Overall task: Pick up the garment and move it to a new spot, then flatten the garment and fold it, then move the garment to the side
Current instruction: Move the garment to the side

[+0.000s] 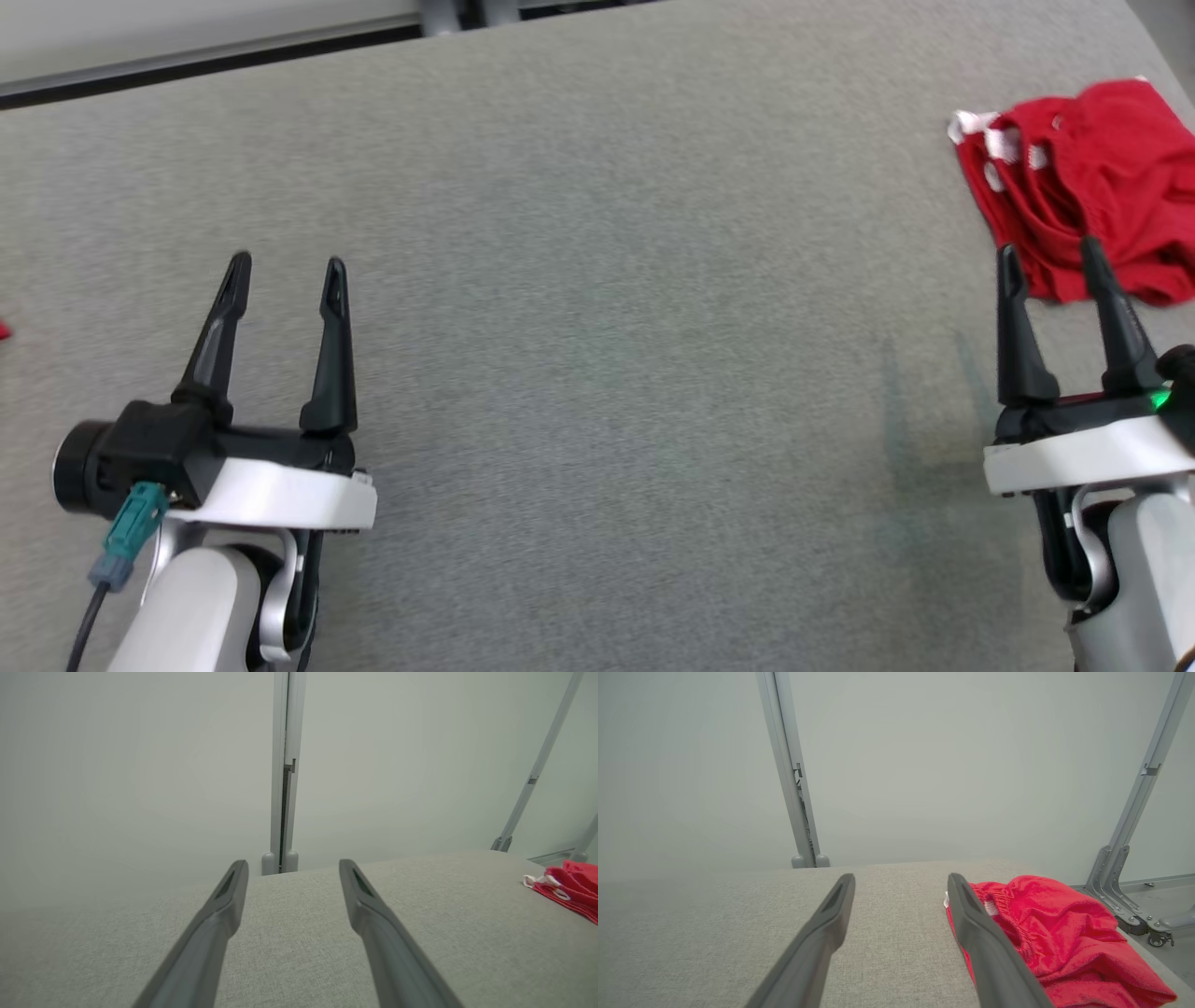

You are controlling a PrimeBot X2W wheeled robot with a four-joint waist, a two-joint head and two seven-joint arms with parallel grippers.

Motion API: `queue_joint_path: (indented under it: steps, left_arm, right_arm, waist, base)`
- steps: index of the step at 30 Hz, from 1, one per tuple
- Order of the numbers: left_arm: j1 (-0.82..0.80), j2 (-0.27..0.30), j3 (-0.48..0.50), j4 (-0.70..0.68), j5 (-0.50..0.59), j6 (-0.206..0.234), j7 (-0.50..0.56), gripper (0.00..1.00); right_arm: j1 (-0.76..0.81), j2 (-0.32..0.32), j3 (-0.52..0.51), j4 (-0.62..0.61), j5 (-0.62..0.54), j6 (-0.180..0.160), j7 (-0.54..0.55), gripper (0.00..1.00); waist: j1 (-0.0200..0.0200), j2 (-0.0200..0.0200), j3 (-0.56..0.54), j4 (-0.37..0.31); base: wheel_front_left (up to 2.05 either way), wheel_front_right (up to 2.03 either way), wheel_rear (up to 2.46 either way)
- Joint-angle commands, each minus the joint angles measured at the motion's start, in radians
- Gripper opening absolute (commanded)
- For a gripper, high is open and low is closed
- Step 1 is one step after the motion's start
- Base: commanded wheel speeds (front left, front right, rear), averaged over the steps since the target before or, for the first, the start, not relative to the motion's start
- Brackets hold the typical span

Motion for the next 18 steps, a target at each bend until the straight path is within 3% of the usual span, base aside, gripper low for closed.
queue_joint_path:
  steps: [1,9,18]
  left_arm:
    - [0.034,0.001,0.012,0.01,-0.01,0.012,-0.013,1.0]
    - [0.131,-0.004,0.045,0.041,-0.037,0.037,-0.039,1.0]
    - [0.226,0.007,0.045,0.05,-0.052,0.046,-0.038,1.0]
  right_arm:
    - [0.037,0.01,0.009,-0.046,-0.014,-0.002,0.022,1.0]
    - [0.132,0.031,-0.008,-0.146,-0.041,-0.002,0.099,1.0]
    - [0.249,0.046,-0.028,-0.198,-0.052,-0.002,0.16,1.0]
  waist:
    - [0.0,0.0,-0.049,0.067]
    - [0.0,0.0,-0.138,0.18]
    - [0.0,0.0,-0.239,0.212]
  base:
    - [0.0,0.0,0.0]
    - [0.0,0.0,0.0]
    - [0.0,0.0,0.0]
